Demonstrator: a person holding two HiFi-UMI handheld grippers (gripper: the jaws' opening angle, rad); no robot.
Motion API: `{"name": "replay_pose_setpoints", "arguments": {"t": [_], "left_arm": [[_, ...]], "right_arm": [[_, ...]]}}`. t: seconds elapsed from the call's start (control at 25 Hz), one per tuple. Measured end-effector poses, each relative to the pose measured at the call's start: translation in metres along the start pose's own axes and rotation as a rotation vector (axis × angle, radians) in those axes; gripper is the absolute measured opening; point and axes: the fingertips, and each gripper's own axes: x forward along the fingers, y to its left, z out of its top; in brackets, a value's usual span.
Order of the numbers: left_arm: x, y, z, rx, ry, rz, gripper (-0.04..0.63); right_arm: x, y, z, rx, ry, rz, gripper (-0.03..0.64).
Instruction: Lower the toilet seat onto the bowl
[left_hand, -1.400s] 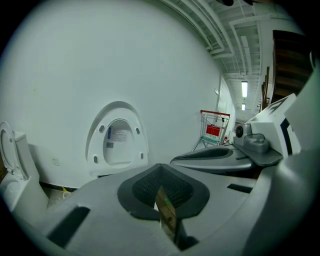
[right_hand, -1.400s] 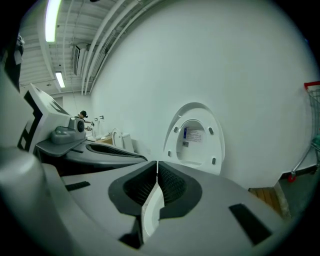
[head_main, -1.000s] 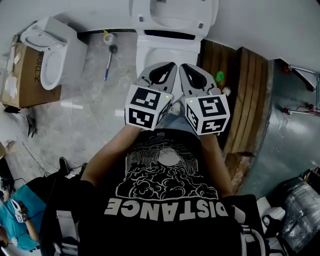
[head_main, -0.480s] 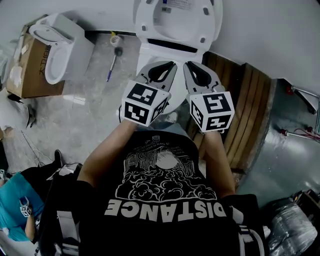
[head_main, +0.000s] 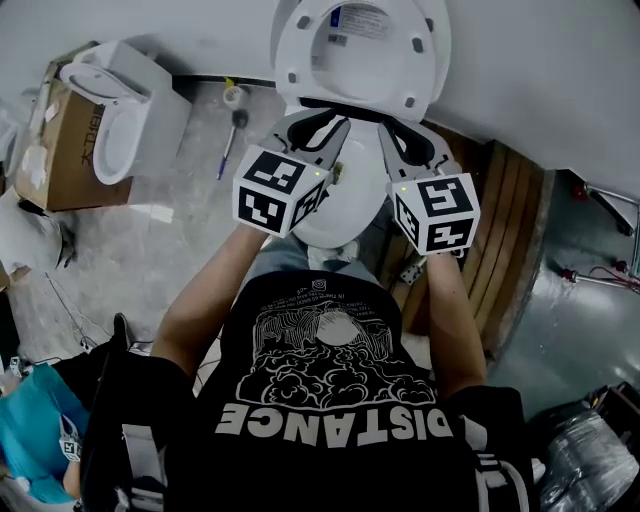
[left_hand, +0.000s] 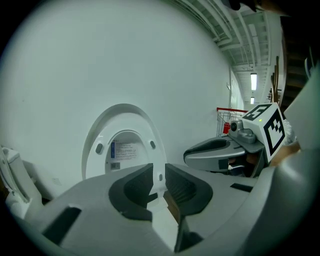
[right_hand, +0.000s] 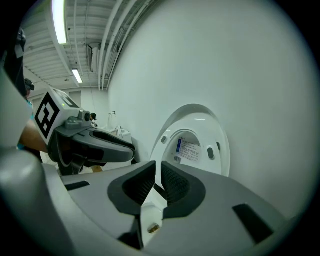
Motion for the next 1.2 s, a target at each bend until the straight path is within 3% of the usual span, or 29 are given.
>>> {"name": "replay_pose_setpoints", "arguments": {"t": [0.16,0.72,0.96,1.2], "left_arm": [[0.014,0.034,0.016,0.008,0.0,-0.031,0.081],[0.09,0.122,0.07,0.166,0.042,-0.133,0.144],[0.117,0.15,0.091,0.247,0.052,-0.135,0.156],[0.144,0.173,0.101,0.355,0.08,-0.109,0.231]], "right_arm": [[0.021,-0.01,0.015,-0.036,0.014,-0.027,0.046],[0.088,-0.089,0.056,-0.07,0.053,-0.132,0.117],[0.111,-0.118,0.064,-0.127,0.106,-0.164,0.158],[0.139,-0.142,0.074,-0.196,0.144,-0.2,0.207]]}}
